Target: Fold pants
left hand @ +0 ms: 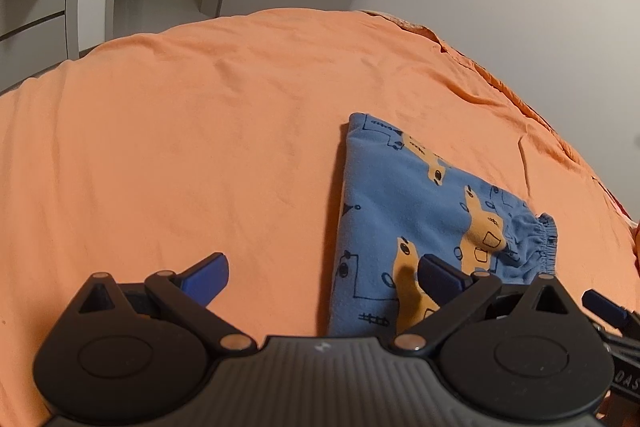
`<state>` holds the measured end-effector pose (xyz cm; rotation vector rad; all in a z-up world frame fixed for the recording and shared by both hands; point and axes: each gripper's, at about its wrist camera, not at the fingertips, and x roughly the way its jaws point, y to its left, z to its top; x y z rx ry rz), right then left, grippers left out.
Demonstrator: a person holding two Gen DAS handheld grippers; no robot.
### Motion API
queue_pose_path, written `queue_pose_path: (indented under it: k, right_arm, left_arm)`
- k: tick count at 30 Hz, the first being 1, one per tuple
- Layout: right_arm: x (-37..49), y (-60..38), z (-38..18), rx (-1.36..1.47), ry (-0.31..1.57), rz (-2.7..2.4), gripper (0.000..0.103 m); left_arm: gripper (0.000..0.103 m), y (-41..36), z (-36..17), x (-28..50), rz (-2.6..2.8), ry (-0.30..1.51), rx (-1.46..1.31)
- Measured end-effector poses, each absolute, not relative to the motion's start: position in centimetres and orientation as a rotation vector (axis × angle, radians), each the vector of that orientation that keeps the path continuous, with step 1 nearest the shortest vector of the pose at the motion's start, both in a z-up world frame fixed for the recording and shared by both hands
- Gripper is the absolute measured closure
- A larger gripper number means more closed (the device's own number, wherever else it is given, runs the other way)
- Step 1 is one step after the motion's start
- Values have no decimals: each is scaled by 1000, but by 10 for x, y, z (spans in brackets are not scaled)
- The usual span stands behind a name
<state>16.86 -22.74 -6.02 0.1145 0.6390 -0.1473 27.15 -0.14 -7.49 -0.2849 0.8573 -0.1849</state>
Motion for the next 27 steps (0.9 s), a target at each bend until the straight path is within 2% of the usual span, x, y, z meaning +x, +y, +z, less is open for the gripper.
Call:
queue_pose_path:
  k: [2,3,5,7,10,15,23,24,26,27]
  right_arm:
    - [162,-229,-61,143,626,-114,2]
    - [159,-231,-62,158,618,-105,6]
    - [154,-234,-62,191,607,-91,17]
    - [152,-238,-65,219,607,-82,34]
    - [154,-241,-71,249,620,-73,49]
    - [165,-246,-77,333,652,-83,48]
    - [170,-265,-69,572,665,-107,38]
    - [174,-264,-70,572,685,-128,40]
    - [180,-259,-73,543,721,-165,53]
    - [181,-255,-73,505,728,-191,67]
  left_arm:
    - [0,-2,-74,271,-190,856,-284]
    - [0,-3,-74,271,-194,854,-280]
    - [0,-6,-74,269,-207,843,-269]
    - [0,-10,-73,267,-227,823,-249]
    - [0,-19,-74,264,-258,790,-192]
    - [0,-32,-81,263,-267,794,-101]
    - [0,-32,-82,262,-273,789,-77]
    - [0,-32,-82,262,-272,788,-74]
    - [0,-31,-81,261,-272,785,-68]
    - [0,-30,-80,261,-274,781,-67]
